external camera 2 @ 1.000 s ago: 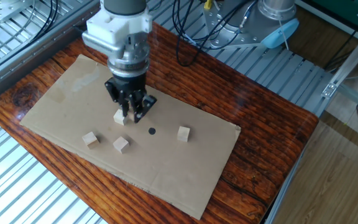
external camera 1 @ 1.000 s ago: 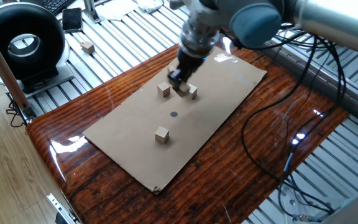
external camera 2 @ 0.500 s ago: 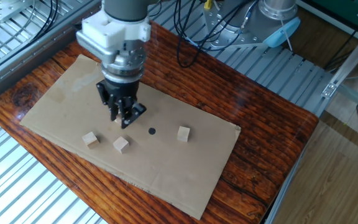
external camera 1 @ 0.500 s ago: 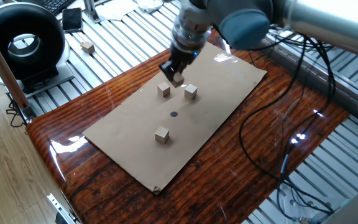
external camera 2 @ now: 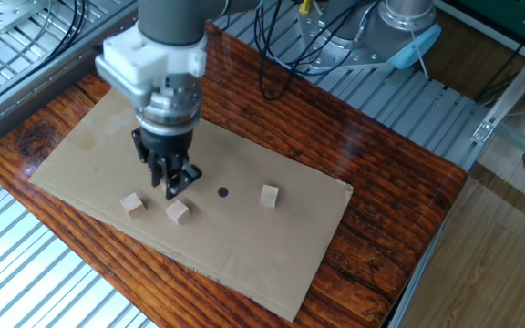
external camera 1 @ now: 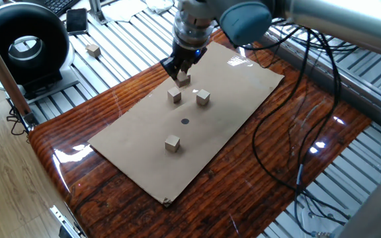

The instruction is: Stack the blocks in a vertical line of five

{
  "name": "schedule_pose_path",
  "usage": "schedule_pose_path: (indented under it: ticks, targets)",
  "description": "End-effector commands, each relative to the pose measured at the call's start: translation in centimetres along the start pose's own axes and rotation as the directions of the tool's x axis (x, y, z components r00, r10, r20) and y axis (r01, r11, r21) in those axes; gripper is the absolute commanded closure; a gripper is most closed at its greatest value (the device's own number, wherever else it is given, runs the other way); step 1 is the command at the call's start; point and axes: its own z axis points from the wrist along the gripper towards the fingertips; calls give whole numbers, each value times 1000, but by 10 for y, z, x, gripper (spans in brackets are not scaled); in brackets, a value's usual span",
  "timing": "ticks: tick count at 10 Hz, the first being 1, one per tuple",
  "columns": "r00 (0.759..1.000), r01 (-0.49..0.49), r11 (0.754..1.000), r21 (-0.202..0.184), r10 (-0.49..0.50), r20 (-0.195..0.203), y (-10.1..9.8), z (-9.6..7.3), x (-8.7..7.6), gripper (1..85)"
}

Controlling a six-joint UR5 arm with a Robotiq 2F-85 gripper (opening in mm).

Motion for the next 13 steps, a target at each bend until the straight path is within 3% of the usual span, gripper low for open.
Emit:
schedule_pose_path:
  ticks: [1, 2, 7, 13]
  targets:
    - [1000, 20, 1000, -5, -20, -18, 5, 18, 1, 847]
    - [998, 63, 998, 14, -63, -19, 2, 23, 2, 847]
    - [998, 68, 997, -24, -69, -14, 17, 30, 1, 847]
    - [999, 37, 999, -22, -37, 10, 22, 32, -11, 847]
